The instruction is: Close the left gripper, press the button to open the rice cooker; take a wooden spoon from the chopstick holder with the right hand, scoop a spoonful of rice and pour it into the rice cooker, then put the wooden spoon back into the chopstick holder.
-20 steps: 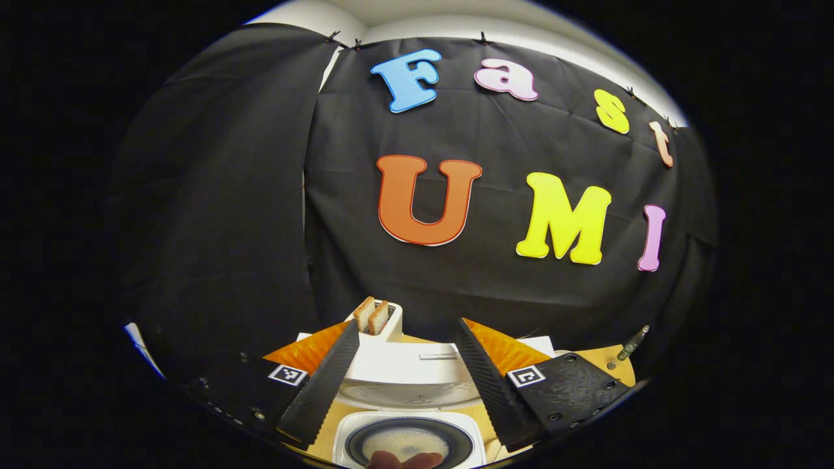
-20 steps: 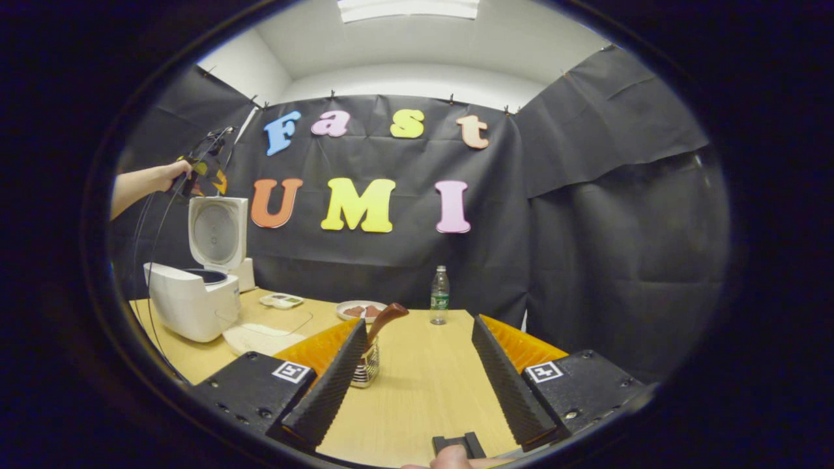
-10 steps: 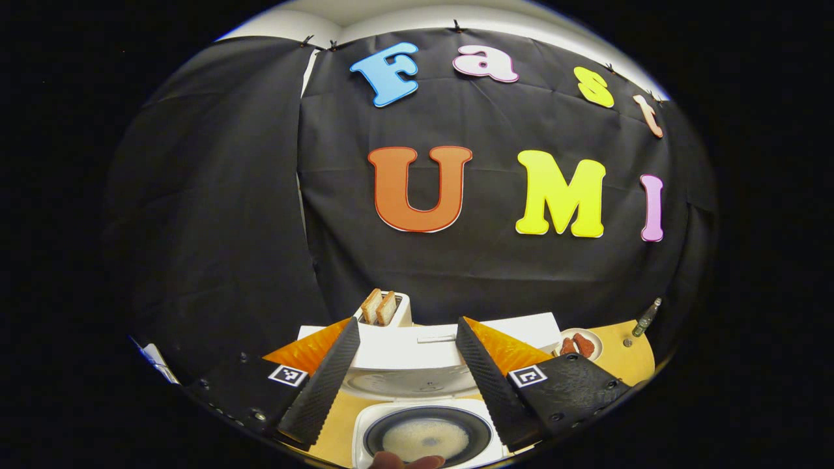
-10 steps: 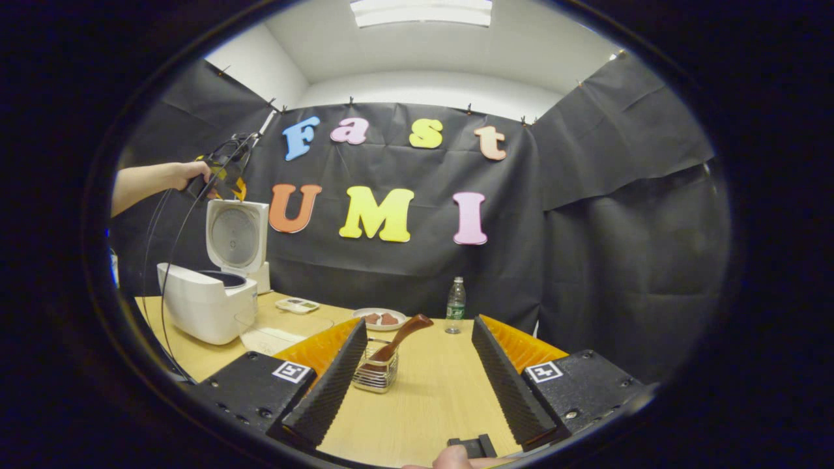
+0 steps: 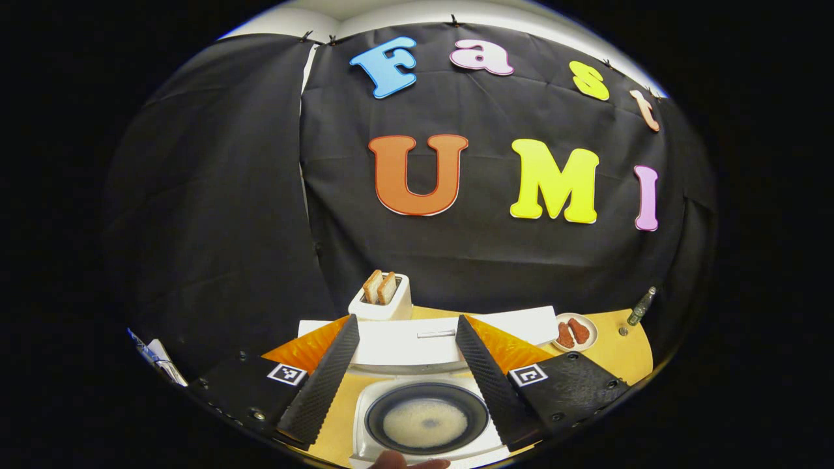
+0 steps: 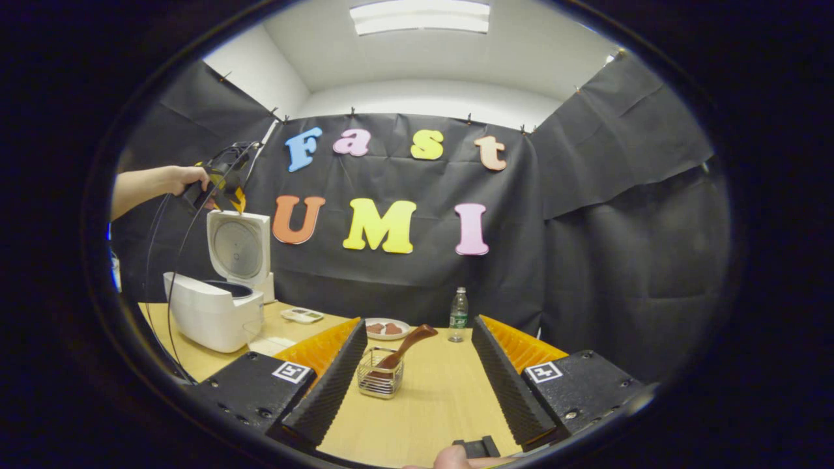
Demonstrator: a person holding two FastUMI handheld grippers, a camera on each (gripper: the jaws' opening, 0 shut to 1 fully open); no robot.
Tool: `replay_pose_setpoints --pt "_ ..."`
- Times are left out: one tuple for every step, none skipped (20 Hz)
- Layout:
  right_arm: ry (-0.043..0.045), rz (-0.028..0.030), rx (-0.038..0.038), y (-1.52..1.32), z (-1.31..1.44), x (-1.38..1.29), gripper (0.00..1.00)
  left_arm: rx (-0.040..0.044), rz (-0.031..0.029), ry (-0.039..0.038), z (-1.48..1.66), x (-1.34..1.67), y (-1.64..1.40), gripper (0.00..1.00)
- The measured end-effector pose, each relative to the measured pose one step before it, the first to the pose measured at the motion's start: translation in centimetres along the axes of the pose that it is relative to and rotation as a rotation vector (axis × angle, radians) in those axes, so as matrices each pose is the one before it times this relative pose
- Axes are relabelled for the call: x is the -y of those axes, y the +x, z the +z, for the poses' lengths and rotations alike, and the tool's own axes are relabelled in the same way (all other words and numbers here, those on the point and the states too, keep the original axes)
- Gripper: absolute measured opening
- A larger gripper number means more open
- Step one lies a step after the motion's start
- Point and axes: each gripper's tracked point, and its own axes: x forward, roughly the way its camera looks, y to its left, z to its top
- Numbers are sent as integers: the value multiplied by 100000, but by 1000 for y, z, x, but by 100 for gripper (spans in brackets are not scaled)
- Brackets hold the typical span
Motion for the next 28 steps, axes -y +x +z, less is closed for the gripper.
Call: replay_pose_setpoints --pt "-501 471 207 -218 34 -174 100 -244 -925 1050 -432 59 -478 98" --pt "-734 490 432 -116 73 -202 100 287 -1089 799 -285 8 -372 98" --pt "-575 384 346 -173 91 -118 100 119 -872 430 -273 -31 -242 98" --pt "-270 405 197 -165 85 -128 100 853 -430 357 27 -7 -63 98" --pt "113 158 435 -172 180 -43 100 1147 -271 627 85 -5 68 98" --pt "82 -247 630 -89 154 126 100 1094 84 132 223 -88 261 97" --pt "-22 -670 569 -88 184 200 100 943 159 -333 288 -68 295 97" --pt "-45 -811 429 21 37 229 100 1128 197 -659 391 -111 480 97" --pt "-86 -738 -63 4 -55 263 100 993 152 -617 362 -51 428 97" --pt "-3 -636 -329 105 -138 207 100 838 206 -552 359 -98 540 97" --pt "115 -527 -431 126 -114 174 100 722 158 -481 422 -104 495 97" --pt "118 -592 -264 129 -48 136 100 636 236 -511 314 -102 507 97" --pt "283 -575 -156 164 -27 142 100 999 351 -1031 406 -78 365 97" --pt "328 50 -751 254 -243 -81 100 1137 520 -1259 349 -109 375 97" --pt "231 326 -1171 179 -243 -145 100 1631 486 -906 462 40 488 97" --pt "145 429 -773 259 -46 -211 100 955 335 -1155 375 -78 399 97" --pt "-366 344 -302 218 15 -165 100 1175 9 -2019 489 -32 467 100" --pt "-897 -187 197 304 66 42 100 1059 57 -2193 617 -76 544 96" --pt "-942 -435 124 301 19 108 100 229 -337 -2400 311 -58 727 94" --pt "-485 -208 -727 280 -397 12 100 -166 656 -2206 170 -240 741 94" --pt "82 128 -1376 277 -527 -88 100 1523 1008 -950 532 -324 1036 94" --pt "378 -30 -1860 223 -685 17 100 -397 1010 -483 -169 -334 921 94" --pt "400 -219 -1729 82 -614 37 100 -1086 868 679 -518 -146 808 94" --pt "108 -801 -1491 270 -583 307 100 -54 1391 2499 -208 -208 592 95" --pt "-301 -873 -1847 195 -530 300 100 -409 1097 2082 -217 -179 392 96" --pt "-178 -409 -1811 233 -519 71 100 -501 1287 2483 -83 -94 308 96" --pt "505 -85 -1411 84 -277 -18 100 -821 6 1748 -221 235 118 96" --pt "933 430 -755 60 -77 -183 100 -1742 -1048 1651 -148 470 -276 96"
